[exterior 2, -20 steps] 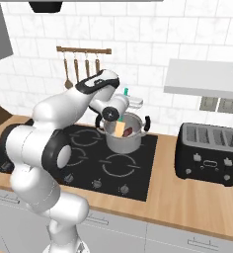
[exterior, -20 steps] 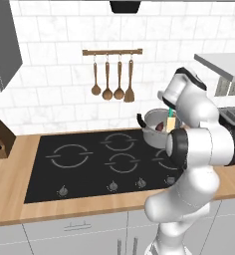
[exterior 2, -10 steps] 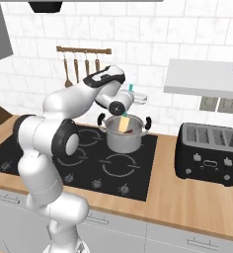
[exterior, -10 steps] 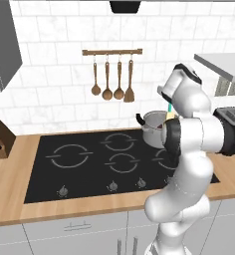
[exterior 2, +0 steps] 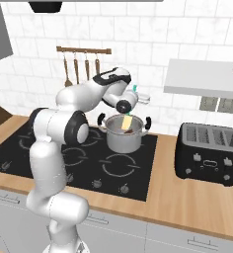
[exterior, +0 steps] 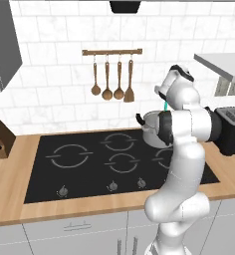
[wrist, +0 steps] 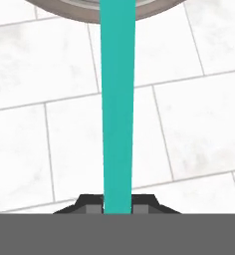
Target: Put the potato and cucumber in the pot. Retrieve the spatula and lightly stir the vegetables in the pot.
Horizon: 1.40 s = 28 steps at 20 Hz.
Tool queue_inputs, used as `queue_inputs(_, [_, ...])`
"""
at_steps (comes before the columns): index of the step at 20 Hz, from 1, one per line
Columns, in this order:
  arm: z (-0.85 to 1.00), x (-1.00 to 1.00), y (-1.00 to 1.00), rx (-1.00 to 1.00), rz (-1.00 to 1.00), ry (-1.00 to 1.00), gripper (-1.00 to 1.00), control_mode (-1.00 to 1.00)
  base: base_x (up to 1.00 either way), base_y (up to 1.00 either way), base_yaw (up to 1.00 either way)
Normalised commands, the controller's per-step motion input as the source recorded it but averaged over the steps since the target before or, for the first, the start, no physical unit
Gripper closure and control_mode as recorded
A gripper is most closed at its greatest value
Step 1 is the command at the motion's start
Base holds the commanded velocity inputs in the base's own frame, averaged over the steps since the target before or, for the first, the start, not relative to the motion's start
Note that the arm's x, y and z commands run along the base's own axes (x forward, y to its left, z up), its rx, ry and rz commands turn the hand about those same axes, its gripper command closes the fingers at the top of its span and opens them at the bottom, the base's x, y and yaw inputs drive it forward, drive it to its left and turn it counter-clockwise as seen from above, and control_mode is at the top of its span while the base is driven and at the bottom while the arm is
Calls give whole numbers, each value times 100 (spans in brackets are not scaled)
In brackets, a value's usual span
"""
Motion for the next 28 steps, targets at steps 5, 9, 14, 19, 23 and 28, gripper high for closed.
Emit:
queue_inputs(5, [-65,50,0,0,0,0,100,-100,0,0,0])
queue_inputs(9, [-61,24,0,-1,0,0,100,-100,0,0,0])
queue_inputs(14, [-71,24,0,-5,0,0,100,-100,0,0,0])
queue_inputs(19, [-52,6,0,-2,0,-4,100,-100,0,0,0])
queue_inputs(23, [-1,-14,-1,0,0,3,100,-100,0,0,0])
queue_inputs(28, [14,-37,-2,0,0,37,100,-100,0,0,0])
